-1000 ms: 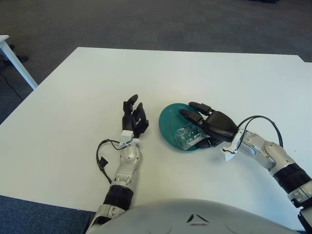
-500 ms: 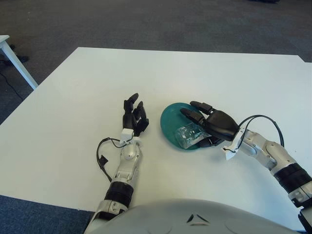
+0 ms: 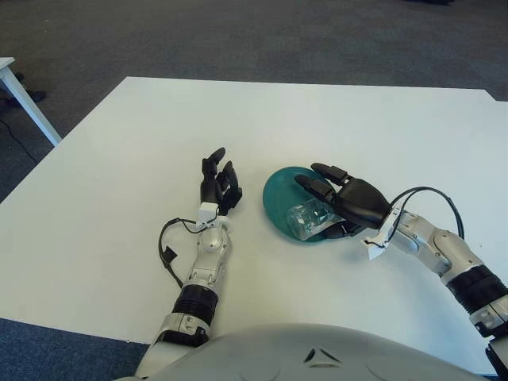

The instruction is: Put the bottle into the plate.

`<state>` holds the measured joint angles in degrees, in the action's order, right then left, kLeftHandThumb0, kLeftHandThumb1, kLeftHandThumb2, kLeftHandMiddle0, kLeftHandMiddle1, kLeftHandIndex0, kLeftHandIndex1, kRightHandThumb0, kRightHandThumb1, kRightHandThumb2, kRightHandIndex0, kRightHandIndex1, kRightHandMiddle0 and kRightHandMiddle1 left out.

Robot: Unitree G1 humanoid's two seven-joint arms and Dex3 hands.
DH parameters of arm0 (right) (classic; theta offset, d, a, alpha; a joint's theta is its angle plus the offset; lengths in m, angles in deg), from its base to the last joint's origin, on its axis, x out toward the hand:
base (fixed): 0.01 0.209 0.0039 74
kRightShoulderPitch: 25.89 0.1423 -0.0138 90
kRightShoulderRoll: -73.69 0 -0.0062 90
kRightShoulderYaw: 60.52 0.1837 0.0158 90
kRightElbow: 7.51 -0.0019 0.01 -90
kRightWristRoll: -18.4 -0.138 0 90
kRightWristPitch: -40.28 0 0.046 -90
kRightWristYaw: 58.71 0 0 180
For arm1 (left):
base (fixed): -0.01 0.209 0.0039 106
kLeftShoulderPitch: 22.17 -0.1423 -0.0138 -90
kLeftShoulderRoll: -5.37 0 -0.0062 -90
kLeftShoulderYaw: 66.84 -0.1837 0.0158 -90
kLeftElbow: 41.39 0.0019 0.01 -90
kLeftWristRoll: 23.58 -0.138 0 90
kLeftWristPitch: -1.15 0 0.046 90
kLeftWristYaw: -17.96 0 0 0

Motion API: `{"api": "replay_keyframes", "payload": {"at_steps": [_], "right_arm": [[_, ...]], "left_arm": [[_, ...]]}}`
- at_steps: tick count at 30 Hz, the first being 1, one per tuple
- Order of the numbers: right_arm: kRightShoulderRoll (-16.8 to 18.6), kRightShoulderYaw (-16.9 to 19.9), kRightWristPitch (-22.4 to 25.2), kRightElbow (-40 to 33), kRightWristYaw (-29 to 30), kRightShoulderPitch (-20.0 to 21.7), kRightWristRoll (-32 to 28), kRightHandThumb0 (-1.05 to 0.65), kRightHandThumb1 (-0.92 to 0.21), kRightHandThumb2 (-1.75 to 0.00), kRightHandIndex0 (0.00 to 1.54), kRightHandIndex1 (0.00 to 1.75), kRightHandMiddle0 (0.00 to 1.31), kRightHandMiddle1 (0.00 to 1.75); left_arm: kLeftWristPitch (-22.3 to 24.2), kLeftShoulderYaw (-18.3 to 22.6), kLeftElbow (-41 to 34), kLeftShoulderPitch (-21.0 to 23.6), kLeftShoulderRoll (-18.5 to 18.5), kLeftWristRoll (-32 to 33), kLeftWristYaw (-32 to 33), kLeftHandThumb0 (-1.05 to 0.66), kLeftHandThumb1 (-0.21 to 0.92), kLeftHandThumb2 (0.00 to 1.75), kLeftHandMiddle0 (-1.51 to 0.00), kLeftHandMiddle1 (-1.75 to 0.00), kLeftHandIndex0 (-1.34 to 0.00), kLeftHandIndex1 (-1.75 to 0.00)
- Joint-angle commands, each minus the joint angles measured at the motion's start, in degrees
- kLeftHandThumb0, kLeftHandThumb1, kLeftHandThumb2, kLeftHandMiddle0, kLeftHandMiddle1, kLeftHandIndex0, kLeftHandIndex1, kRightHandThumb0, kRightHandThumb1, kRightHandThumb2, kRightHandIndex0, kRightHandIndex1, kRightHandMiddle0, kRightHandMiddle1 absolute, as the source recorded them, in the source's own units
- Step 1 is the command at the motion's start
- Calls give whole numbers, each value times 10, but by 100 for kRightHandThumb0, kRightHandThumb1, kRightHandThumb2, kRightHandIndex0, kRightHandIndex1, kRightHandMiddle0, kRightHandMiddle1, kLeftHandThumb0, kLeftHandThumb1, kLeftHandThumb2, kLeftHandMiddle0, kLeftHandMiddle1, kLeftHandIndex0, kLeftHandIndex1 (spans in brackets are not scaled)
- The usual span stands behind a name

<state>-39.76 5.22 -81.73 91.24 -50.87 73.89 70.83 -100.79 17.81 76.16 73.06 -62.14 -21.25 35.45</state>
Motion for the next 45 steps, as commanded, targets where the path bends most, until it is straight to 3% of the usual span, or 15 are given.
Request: {"api": "replay_keyframes", "payload": {"at_steps": [1, 33, 45], "right_arm": [[-10, 3, -7, 12, 0, 3, 4, -105, -92, -88, 0, 0, 0, 0], [-18, 10, -27, 29, 14, 18, 10, -105, -92, -90, 0, 0, 0, 0], [-23, 26, -22, 11, 2, 35, 7, -105, -92, -89, 0, 0, 0, 0]], "left_arm": [[29, 7, 49, -13, 55, 12, 0, -71, 92, 70, -60, -1, -6, -83], [12, 16, 111, 27, 60, 13, -3, -73, 92, 78, -50, 0, -1, -77], [0, 20, 134, 41, 62, 18, -11, -72, 92, 76, -56, -3, -5, -78]]}}
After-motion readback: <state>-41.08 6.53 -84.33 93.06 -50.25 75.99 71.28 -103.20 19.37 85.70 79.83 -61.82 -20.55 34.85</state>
